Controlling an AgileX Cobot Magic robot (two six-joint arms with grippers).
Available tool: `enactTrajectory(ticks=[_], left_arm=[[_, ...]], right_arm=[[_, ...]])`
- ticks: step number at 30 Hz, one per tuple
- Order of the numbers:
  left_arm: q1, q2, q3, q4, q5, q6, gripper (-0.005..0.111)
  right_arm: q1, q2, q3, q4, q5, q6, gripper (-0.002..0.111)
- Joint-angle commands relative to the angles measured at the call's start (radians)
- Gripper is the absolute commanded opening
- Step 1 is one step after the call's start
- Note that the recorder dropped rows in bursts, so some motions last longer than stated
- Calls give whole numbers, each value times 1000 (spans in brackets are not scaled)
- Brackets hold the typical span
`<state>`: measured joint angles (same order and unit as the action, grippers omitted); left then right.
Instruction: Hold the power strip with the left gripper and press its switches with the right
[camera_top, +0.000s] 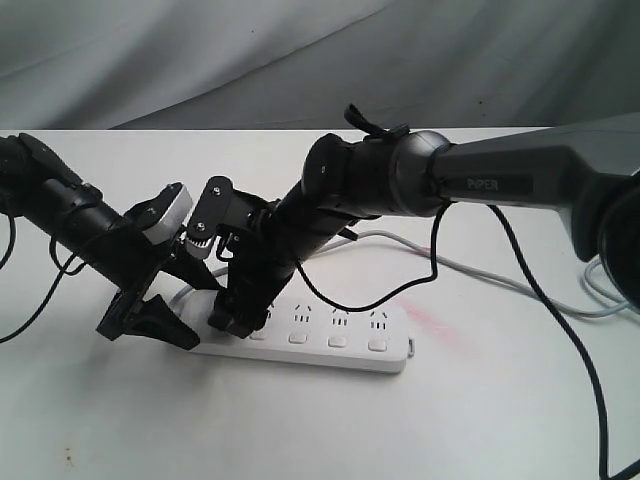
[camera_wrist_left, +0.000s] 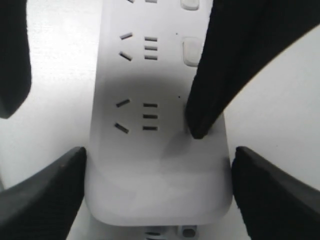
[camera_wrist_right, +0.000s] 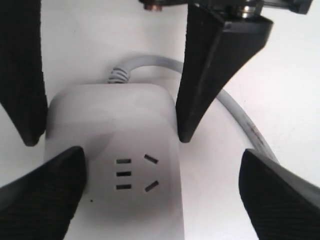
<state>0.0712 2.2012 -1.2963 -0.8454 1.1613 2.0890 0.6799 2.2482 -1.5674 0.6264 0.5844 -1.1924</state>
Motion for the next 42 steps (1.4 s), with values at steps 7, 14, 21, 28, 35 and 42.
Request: enactTrajectory(ticks=[7, 14, 21, 28, 35, 42], left_arm=[[-1, -2, -6, -9, 12, 4, 23], [-1, -2, -6, -9, 12, 4, 23], [-1, -2, -6, -9, 12, 4, 23], [-1, -2, -6, -9, 12, 4, 23], [-1, -2, -6, -9, 12, 4, 23], [-1, -2, -6, -9, 12, 4, 23]], right_arm=[[-21, -123, 12, 6, 5, -6, 77], [-64, -201, 14, 1, 116, -10, 77], [-64, -198, 133, 44, 8, -68, 77], [-62, -197, 172, 103, -22, -111, 77], [-62, -164, 175, 110, -20, -116, 77], [-62, -131, 175, 114, -19, -116, 77]])
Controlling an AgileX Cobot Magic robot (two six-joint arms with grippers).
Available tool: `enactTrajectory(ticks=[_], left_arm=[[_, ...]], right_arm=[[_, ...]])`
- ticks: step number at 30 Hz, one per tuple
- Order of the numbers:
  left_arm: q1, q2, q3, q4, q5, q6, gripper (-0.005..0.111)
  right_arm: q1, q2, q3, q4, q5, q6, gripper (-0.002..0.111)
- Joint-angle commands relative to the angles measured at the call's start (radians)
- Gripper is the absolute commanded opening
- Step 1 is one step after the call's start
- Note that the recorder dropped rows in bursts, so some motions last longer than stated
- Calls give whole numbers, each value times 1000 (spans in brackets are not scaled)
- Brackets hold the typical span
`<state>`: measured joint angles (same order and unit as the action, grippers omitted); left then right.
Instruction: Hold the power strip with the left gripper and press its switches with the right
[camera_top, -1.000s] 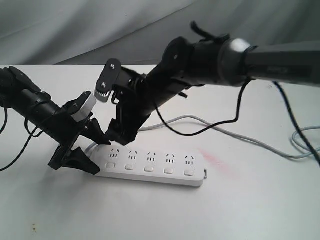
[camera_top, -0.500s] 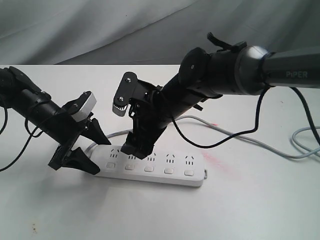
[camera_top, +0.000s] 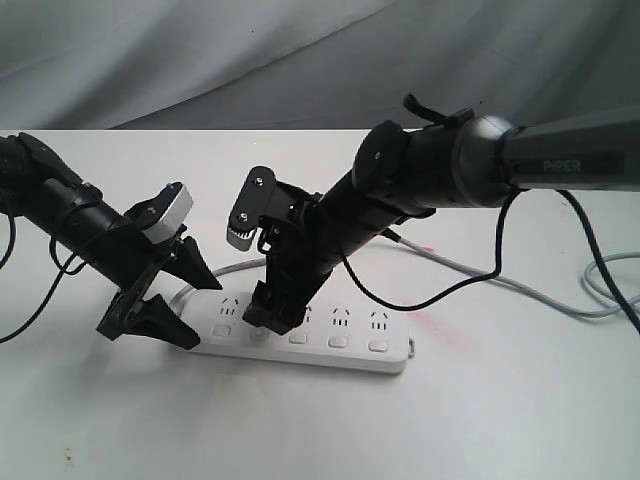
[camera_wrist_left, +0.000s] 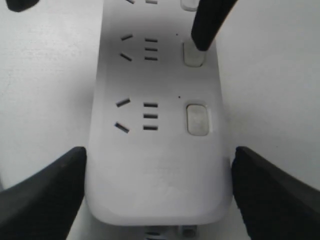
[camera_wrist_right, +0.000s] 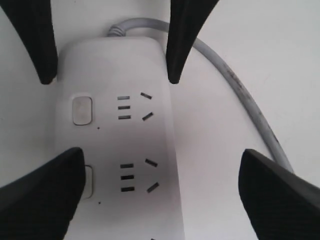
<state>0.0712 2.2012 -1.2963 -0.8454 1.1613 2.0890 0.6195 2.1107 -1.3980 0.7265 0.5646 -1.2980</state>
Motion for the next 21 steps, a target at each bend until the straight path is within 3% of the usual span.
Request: enactTrajectory(ticks=[1, 21], left_arm=[[-1, -2, -6, -9, 12, 4, 23], [-1, -2, -6, -9, 12, 4, 23]], right_arm=[[-1, 9, 5, 14, 1, -10, 77], [-1, 37, 5, -5, 10, -10, 77]])
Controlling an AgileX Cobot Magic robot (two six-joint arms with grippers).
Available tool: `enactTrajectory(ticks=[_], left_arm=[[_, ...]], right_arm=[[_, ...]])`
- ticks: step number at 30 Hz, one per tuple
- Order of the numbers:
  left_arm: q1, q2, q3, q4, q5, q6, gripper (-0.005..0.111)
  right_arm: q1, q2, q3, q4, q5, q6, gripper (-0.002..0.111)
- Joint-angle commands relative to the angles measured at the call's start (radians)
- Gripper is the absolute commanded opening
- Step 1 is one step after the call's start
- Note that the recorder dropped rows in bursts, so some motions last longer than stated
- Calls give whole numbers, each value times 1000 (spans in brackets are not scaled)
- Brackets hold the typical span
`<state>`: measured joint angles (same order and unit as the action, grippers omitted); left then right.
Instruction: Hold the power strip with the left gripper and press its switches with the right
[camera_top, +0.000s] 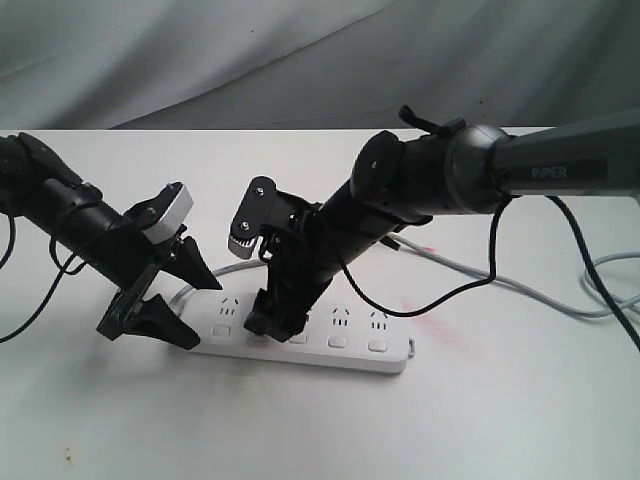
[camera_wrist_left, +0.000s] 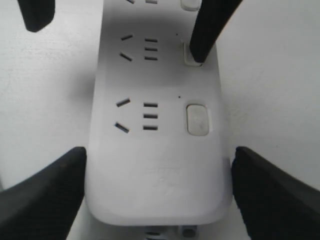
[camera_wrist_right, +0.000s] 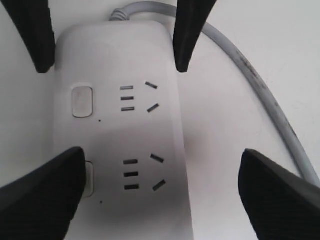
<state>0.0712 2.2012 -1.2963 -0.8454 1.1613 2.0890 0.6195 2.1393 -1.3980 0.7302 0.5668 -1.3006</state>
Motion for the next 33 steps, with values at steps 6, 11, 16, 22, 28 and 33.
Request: enactTrajectory(ticks=[6, 11, 16, 22, 28, 33], left_arm=[[-1, -2, -6, -9, 12, 4, 23], [-1, -2, -6, -9, 12, 4, 23], [-1, -2, -6, -9, 12, 4, 23], [-1, -2, -6, -9, 12, 4, 23], [-1, -2, -6, -9, 12, 4, 23], [-1, -2, -6, -9, 12, 4, 23]], right_arm=[[-1, 23, 5, -17, 25, -7, 77], [-1, 52, 5, -57, 19, 0, 77], [-1, 53, 5, -97, -4, 18, 77], [-1, 53, 5, -195, -15, 103, 77], [-9, -92, 5, -121, -17, 103, 77], [-62, -164, 5, -117, 83, 94, 77]])
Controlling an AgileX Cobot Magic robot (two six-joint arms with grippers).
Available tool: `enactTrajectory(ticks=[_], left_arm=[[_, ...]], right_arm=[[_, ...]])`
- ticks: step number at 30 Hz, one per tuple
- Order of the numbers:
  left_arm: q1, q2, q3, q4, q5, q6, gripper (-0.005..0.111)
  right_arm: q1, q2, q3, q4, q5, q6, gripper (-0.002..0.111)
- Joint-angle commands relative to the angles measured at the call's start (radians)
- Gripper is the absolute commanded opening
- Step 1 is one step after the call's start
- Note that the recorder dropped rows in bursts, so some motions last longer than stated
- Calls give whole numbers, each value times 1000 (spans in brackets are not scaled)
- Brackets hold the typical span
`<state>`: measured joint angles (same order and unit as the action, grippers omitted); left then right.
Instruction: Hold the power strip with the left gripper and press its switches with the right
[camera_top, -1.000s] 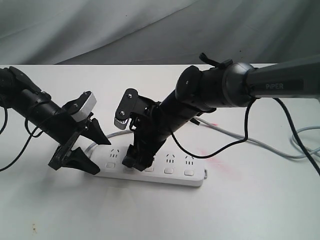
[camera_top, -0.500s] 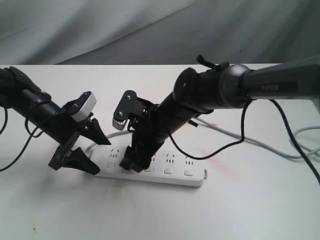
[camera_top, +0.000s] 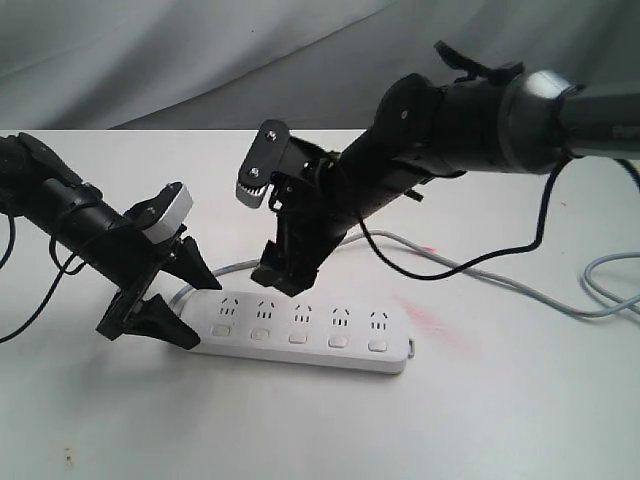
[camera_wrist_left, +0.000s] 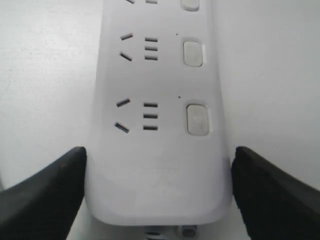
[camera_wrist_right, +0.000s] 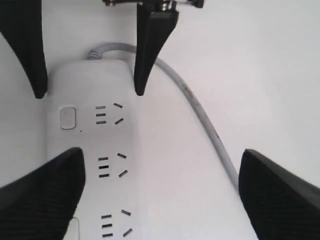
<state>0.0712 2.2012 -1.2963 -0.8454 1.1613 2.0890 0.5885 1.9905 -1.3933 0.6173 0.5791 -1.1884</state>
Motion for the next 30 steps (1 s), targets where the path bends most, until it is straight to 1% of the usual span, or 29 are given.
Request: enactTrajectory(ticks=[1, 3, 7, 11, 30], left_arm=[[-1, -2, -6, -9, 12, 4, 23], [-1, -2, -6, -9, 12, 4, 23], [-1, -2, -6, -9, 12, 4, 23], [-1, -2, -6, -9, 12, 4, 23], [-1, -2, -6, -9, 12, 4, 23]], right_arm=[[-31, -10, 0, -4, 81, -20, 77], [-31, -3, 17, 12, 71, -51, 77], [-31, 3, 97, 31, -13, -71, 77], [-31, 3, 138, 123, -40, -155, 77], [-31, 56, 142, 124, -34, -175, 77]])
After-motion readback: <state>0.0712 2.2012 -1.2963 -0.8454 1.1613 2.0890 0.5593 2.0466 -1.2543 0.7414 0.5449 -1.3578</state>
